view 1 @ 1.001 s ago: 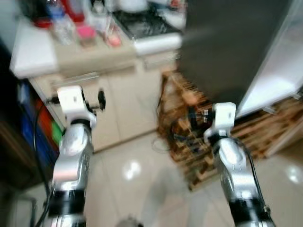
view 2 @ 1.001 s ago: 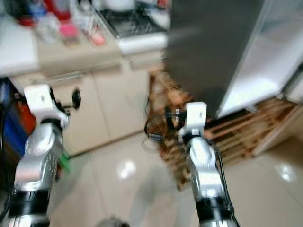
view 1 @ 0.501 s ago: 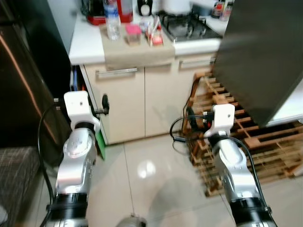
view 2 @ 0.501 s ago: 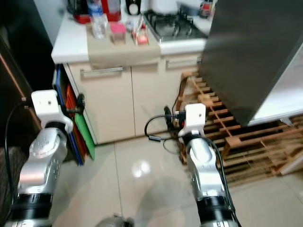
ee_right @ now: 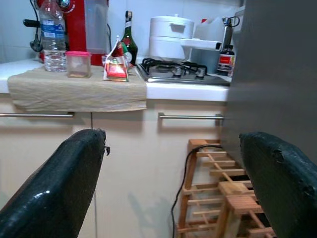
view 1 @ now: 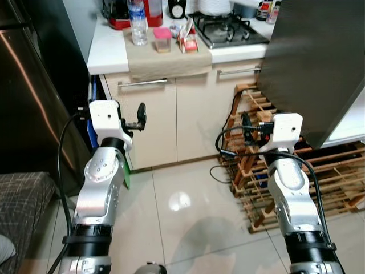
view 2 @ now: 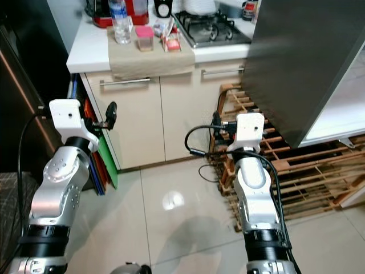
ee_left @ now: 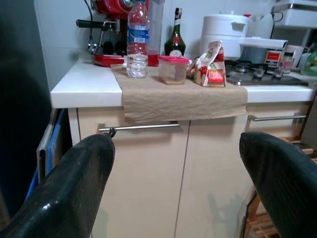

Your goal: Restocking fridge

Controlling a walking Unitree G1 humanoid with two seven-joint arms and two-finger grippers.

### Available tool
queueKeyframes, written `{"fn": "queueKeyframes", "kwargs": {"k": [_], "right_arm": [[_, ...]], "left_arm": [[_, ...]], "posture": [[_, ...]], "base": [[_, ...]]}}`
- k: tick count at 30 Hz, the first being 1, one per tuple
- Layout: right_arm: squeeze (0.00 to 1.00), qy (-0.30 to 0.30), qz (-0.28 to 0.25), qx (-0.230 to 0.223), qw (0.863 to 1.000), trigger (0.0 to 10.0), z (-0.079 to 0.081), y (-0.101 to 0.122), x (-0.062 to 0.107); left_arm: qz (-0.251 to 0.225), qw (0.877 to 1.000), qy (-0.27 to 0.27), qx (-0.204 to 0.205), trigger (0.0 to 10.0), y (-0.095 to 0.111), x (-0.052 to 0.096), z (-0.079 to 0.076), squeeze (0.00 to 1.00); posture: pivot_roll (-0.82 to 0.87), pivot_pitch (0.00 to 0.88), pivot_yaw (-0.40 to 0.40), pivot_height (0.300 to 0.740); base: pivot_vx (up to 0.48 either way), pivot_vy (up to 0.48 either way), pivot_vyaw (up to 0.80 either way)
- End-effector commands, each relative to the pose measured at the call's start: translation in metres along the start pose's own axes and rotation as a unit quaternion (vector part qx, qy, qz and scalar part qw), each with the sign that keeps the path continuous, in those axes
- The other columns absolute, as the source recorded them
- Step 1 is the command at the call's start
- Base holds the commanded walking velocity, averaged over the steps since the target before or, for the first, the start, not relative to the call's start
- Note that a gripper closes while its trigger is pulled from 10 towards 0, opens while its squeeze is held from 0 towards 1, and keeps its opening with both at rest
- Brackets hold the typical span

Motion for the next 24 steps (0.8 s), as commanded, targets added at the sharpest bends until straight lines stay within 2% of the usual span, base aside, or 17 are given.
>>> {"fn": "queueKeyframes", "kwargs": {"k": [1, 7, 15, 19, 24], "right_arm": [[0.0, -0.011, -0.01, -0.004, 1.0, 10.0, -0.001, 0.004, -0.001], [0.0, -0.011, 0.0, -0.007, 1.0, 10.0, -0.004, 0.0, -0.001], [0.0, -0.008, 0.001, -0.005, 1.0, 10.0, -0.001, 0.0, -0.003], [0.0, -0.006, 0.001, -0.007, 1.0, 10.0, 0.001, 0.0, -0.004], [0.0, -0.002, -0.003, -0.002, 1.0, 10.0, 0.002, 0.002, -0.004]], "left_arm": [[-0.004, 1.0, -0.006, 0.011, 10.0, 0.006, -0.003, 0.001, 0.0], [-0.013, 1.0, 0.008, 0.003, 10.0, 0.013, -0.005, 0.011, 0.0], [-0.023, 1.0, -0.001, -0.003, 10.0, 0.017, -0.006, 0.005, 0.0], [-0.03, 1.0, -0.003, -0.007, 10.0, 0.021, -0.009, 0.004, 0.0], [-0.027, 0.999, -0.026, -0.008, 10.0, 0.017, -0.008, -0.008, 0.0]], "posture": [[-0.03, 0.0, 0.024, 0.74], [-0.02, 0.0, 0.018, 0.74], [-0.01, 0.0, 0.011, 0.74], [-0.02, 0.0, 0.008, 0.74], [-0.02, 0.0, 0.01, 0.74]], "base": [[0.48, 0.0, 0.0], [0.48, 0.0, 0.13], [0.48, 0.0, 0.78], [0.48, 0.0, 0.0], [0.48, 0.0, 0.0]]}}
Point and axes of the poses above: a point about 5 cm out from each wrist's last joint towards the gripper, its own x axis pointing back from the gripper into the wrist, its own y axis along the axis of the wrist's last joint, z = x × y, the point moved 3 cm from there along -x, pointing out of the wrist towards the gripper, and after that the axes turned 10 degrees about x, right-handed, at the moved point
